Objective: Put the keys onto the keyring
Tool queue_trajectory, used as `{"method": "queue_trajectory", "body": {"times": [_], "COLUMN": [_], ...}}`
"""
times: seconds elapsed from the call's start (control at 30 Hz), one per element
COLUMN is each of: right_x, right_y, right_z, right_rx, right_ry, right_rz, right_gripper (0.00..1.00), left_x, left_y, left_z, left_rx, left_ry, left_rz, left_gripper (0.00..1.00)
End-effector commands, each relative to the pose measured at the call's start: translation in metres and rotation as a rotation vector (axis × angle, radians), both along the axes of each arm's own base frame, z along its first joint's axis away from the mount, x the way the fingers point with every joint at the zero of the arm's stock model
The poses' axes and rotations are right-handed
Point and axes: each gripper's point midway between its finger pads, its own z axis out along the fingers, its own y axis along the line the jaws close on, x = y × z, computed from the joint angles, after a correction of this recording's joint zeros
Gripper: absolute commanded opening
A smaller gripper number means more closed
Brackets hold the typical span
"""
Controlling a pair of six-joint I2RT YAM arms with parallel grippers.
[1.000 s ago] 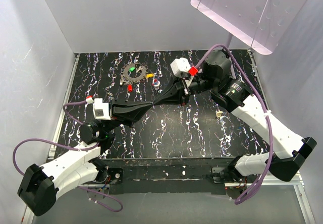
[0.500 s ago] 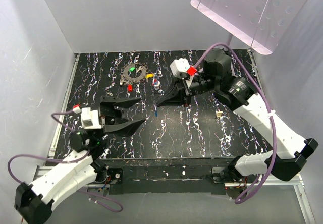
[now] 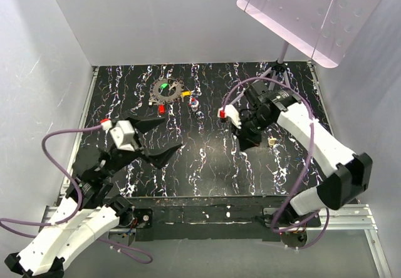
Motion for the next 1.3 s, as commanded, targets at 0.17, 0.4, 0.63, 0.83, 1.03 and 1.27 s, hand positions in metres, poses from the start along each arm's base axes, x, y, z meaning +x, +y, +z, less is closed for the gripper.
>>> {"method": "queue_trajectory", "body": {"times": [0.17, 0.4, 0.63, 0.83, 1.03, 1.27], "right_x": [-0.020, 0.032, 0.065, 0.083, 0.090, 0.090], "right_y": [-0.097, -0.076, -0.057, -0.036, -0.021, -0.017], "right_z": [-0.091, -0.133, -0.155, -0.165, -0.173, -0.181], "right_rx": [-0.487, -0.507, -0.516, -0.491, -0.496, -0.526], "right_ry": [0.311, 0.272, 0.263, 0.242, 0.239, 0.222], "right_rz": [-0.202, -0.343, -0.405, -0.422, -0.414, -0.395], "right_gripper": [0.01, 0.01, 0.01, 0.01, 0.01, 0.01], "left_x": [0.030, 0.029, 0.026, 0.025, 0.024, 0.023], "left_y": [-0.008, -0.003, 0.004, 0.006, 0.005, 0.007], "left_z": [-0.071, -0.076, -0.078, -0.078, -0.078, -0.077], "left_rx": [0.108, 0.102, 0.084, 0.082, 0.090, 0.088], "left_ry": [0.192, 0.212, 0.216, 0.211, 0.213, 0.214], "left_rz": [0.068, 0.088, 0.109, 0.114, 0.108, 0.112], "left_gripper": [0.98, 0.98, 0.98, 0.98, 0.98, 0.98]}}
